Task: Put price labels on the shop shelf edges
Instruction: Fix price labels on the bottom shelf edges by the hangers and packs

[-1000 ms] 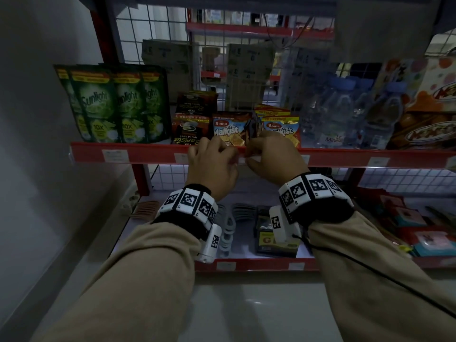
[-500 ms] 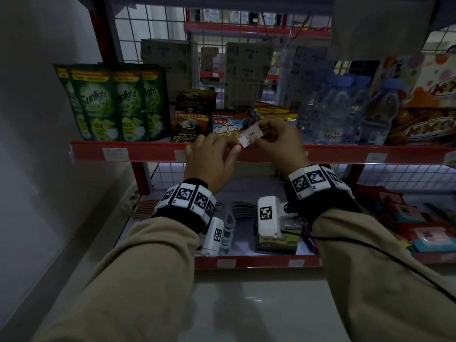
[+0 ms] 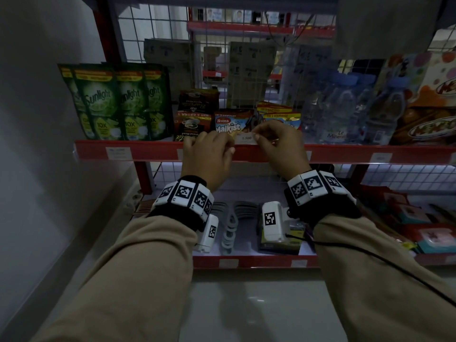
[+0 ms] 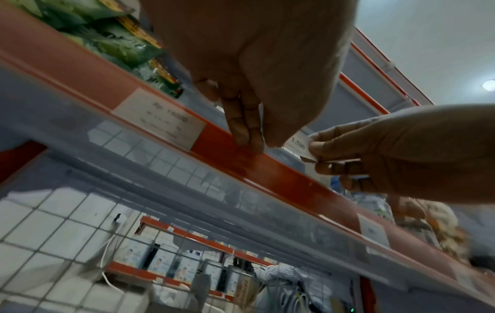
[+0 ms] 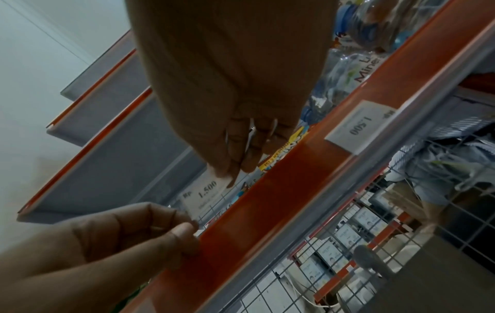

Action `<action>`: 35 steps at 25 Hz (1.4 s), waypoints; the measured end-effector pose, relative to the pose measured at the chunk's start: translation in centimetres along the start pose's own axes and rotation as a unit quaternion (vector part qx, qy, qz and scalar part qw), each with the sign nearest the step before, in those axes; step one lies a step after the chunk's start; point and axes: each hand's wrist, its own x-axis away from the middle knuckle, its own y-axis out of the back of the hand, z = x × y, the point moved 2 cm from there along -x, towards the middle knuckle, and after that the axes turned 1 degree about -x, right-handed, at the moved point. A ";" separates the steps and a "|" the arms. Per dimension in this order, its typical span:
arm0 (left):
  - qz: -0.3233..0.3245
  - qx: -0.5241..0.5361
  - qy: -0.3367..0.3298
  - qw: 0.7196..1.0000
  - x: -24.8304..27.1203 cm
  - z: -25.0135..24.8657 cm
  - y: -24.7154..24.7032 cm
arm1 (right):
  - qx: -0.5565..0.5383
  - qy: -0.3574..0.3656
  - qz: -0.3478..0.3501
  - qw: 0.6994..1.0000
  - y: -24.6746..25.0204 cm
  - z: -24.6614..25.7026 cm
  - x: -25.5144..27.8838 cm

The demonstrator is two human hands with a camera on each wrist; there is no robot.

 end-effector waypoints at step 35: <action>0.037 -0.078 -0.033 0.996 0.0 1.9 0.0 | 0.264 0.083 0.117 0.954 -1.7 0.1 0.5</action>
